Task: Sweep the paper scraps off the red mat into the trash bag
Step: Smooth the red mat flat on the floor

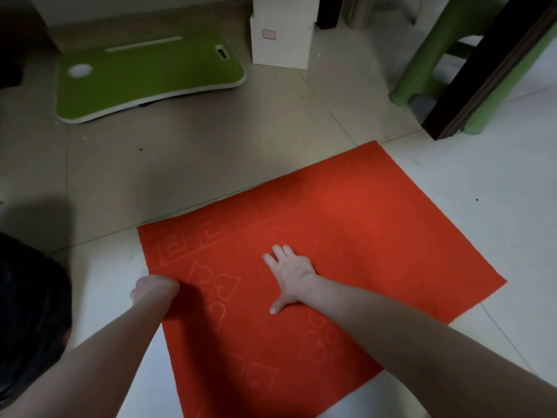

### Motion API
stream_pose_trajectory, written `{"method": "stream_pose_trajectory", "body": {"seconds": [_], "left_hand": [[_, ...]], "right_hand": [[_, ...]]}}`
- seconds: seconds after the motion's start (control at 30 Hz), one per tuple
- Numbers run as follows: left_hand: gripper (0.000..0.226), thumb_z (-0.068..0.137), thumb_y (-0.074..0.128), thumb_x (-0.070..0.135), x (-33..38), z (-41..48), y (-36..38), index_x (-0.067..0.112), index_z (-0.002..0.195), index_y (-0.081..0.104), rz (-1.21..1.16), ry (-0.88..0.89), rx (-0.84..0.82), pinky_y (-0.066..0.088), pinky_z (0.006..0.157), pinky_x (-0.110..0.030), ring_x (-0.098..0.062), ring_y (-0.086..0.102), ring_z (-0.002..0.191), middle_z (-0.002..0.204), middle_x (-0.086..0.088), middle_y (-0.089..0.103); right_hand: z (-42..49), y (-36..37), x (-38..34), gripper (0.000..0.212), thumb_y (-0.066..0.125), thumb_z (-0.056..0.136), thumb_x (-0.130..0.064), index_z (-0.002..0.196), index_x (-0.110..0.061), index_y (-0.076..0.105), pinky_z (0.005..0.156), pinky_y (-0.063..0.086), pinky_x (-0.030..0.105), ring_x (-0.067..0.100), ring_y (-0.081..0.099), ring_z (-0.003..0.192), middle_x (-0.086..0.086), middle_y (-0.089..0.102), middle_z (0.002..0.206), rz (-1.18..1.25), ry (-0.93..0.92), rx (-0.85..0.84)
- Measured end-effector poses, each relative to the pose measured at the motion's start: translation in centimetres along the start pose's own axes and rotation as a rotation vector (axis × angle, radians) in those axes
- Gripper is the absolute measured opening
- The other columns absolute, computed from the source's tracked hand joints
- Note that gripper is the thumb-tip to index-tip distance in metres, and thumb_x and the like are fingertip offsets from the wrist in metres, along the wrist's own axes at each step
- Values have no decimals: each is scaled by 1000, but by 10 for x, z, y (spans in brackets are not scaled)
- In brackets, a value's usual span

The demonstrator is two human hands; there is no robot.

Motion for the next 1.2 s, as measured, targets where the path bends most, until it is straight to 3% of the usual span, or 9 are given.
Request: {"method": "stream_pose_trajectory", "body": {"seconds": [0.13, 0.2, 0.3, 0.37, 0.43, 0.6, 0.83, 1.2], "left_hand": [[53, 84, 62, 12, 6, -16, -2, 1, 131, 40, -14, -19, 123, 42, 94, -46, -40, 46, 116, 128, -24, 42], [61, 87, 63, 25, 14, -26, -1, 14, 138, 31, 20, 135, 147, 36, 100, -47, -39, 36, 126, 138, -22, 32], [86, 84, 54, 62, 27, -23, 11, 35, 152, 9, 181, 347, -4, 22, 112, -52, -35, 8, 145, 158, -16, 5], [99, 78, 54, 71, 32, -16, 16, 38, 152, -4, 239, 377, -76, 17, 115, -52, -33, -3, 147, 160, -12, -9], [105, 76, 58, 71, 35, -13, 16, 38, 151, -8, 257, 391, -86, 16, 115, -52, -33, -8, 147, 159, -12, -15], [109, 75, 64, 65, 38, -12, 17, 36, 151, -8, 209, 380, -75, 16, 116, -51, -34, -9, 147, 159, -14, -16], [110, 70, 76, 54, 46, -12, 13, 30, 152, 6, 141, 385, -45, 21, 115, -52, -39, -2, 145, 157, -18, -4], [108, 69, 80, 46, 49, -12, 11, 28, 151, 13, 85, 384, -65, 24, 114, -53, -40, -1, 144, 156, -19, 0]], "right_hand": [[2, -1, 2, 124, 77, 55, -67, 149, -24, 9, 100, 42, 42, 25, 14, 142, 4, 14, 151, 10, -23, 6], [5, -4, 8, 119, 76, 57, -69, 148, -24, 13, 102, 39, 46, 25, 18, 139, 6, 17, 150, 28, -35, 58], [18, -10, 29, 126, 72, 55, -74, 150, -31, 2, 109, 15, 65, 31, -3, 146, 6, -2, 158, 104, 19, 78], [30, -10, 43, 132, 72, 52, -75, 149, -38, -10, 106, 10, 72, 32, -19, 145, 1, -21, 158, 204, 92, 2], [37, -10, 48, 134, 73, 52, -75, 148, -40, -14, 105, 11, 74, 32, -24, 144, -1, -28, 156, 239, 123, -48], [40, -8, 47, 136, 75, 53, -73, 147, -40, -18, 104, 11, 75, 31, -28, 142, -2, -34, 153, 267, 132, -102], [40, -3, 44, 137, 76, 54, -70, 145, -41, -23, 104, 10, 75, 30, -32, 140, -3, -39, 151, 295, 151, -149], [33, -1, 42, 137, 77, 55, -69, 145, -41, -23, 104, 10, 74, 30, -33, 140, -3, -40, 150, 322, 187, -176]]}}
Point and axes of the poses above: each hand's wrist, its own z-axis towards the middle knuckle, its own y-axis out of the palm, x = y × z, the point moved 5 cm from there along z, towards the middle knuckle
